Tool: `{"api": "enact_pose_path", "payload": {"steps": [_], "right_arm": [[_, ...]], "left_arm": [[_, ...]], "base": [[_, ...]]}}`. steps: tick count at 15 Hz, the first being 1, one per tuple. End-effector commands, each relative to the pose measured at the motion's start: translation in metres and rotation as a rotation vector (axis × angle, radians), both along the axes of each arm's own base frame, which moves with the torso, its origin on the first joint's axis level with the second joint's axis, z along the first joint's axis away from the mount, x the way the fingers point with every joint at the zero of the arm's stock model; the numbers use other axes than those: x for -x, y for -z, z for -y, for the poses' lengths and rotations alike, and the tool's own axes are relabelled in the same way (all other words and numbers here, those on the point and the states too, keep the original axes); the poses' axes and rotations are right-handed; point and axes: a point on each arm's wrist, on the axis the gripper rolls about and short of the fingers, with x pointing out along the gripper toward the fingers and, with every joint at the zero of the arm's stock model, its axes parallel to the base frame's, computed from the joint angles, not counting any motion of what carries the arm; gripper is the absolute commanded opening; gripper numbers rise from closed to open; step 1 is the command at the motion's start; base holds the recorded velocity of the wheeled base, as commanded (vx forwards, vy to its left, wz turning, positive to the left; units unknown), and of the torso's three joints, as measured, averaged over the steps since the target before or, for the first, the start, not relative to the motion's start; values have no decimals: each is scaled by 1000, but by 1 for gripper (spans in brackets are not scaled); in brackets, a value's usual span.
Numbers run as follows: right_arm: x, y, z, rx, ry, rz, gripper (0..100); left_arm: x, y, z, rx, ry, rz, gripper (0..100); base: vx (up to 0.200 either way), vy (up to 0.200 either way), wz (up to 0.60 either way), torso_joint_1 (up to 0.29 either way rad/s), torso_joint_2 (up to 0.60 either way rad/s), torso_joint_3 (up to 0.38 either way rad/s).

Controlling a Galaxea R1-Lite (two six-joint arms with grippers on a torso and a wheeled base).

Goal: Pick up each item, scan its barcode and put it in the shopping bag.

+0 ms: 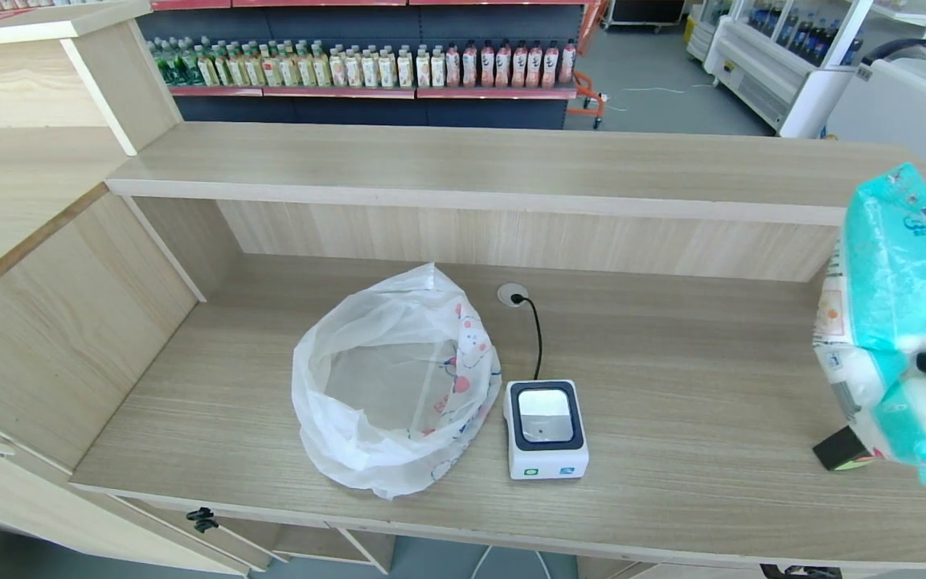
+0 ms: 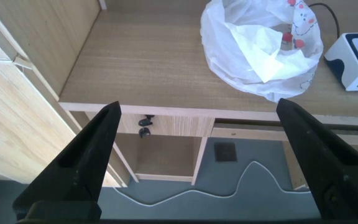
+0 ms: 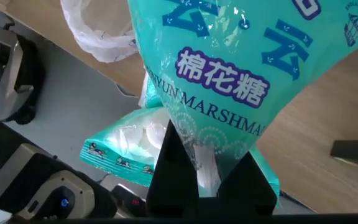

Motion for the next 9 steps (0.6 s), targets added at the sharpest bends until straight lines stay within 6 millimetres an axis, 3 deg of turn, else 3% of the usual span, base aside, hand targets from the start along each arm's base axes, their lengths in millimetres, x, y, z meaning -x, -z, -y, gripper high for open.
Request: {"api": "enact_pose_path", "payload": {"steps": [1, 7, 9], "right_arm": [[7, 0, 1, 26, -3, 34, 0], [9, 20, -3, 103, -89, 62, 0], [-24, 42, -3, 105, -55, -11, 0]], "left_arm": [[0, 0, 0, 0, 0, -1, 100], [0, 0, 0, 0, -2, 1, 100], [0, 0, 0, 0, -2, -1, 100]], "base": [[0, 0, 600, 2, 2, 2], [0, 0, 600, 6, 2, 3], [0, 0, 300, -1, 4, 6]]}}
